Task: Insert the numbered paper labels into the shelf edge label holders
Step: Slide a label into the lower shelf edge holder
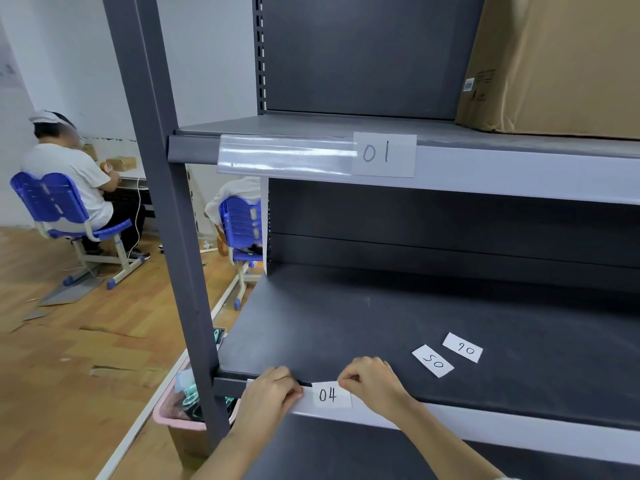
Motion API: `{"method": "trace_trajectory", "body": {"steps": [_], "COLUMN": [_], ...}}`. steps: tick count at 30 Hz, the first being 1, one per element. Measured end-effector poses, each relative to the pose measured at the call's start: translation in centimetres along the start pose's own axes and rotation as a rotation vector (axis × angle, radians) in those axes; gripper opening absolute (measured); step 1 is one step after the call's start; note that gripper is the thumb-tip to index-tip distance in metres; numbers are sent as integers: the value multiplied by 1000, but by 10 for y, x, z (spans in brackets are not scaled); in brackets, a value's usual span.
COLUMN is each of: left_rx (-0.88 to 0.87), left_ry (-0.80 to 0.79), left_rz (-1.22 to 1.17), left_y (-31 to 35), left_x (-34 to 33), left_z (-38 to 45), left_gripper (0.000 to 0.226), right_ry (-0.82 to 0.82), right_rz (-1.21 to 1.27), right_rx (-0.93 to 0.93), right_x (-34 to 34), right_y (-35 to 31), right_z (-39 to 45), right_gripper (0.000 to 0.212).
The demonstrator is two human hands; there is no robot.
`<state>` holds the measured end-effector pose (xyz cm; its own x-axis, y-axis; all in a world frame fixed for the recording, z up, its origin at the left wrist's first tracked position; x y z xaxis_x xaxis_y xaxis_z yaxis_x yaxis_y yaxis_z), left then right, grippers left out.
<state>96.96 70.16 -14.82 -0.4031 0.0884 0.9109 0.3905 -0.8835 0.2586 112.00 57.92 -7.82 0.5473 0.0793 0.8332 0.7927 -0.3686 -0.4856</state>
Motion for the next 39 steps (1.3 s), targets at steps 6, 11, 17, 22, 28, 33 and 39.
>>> {"method": "trace_trajectory", "body": {"steps": [6, 11, 17, 22, 28, 33, 39], "left_rx": [1, 14, 4, 19, 35, -18, -43], "left_ry": [-6, 2, 12, 0, -13, -17, 73], "left_rz": [5, -2, 20, 32, -9, -65, -164], "left_y": [2, -1, 1, -1, 2, 0, 1], "left_x": [3, -1, -2, -3, 0, -1, -4], "left_z": [0, 0, 2, 0, 0, 6, 8], "left_gripper": [9, 20, 6, 7, 12, 12, 29], "right_ry": [51, 81, 74, 60, 112, 290, 252], "right_rz": [-56, -106, -226, -264, -271, -206, -135], "right_rx": [21, 24, 13, 13, 25, 41, -99], "right_x": [2, -2, -7, -13, -15, -16, 1], "right_y": [1, 3, 2, 2, -1, 2, 35], "right_z": [2, 5, 6, 9, 7, -1, -24], "right_gripper": [21, 24, 29, 31, 30, 14, 22]}}
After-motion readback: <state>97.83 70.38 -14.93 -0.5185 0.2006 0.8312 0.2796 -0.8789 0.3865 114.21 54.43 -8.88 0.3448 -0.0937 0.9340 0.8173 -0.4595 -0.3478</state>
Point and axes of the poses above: each hand's wrist, its own z-axis towards the middle knuckle, its own x-axis out of the back of the hand, y = z × x, the point moved 1 cm from there along z, towards the middle knuckle, and after that the axes turned 15 degrees about -y, right-handed, at the moved point
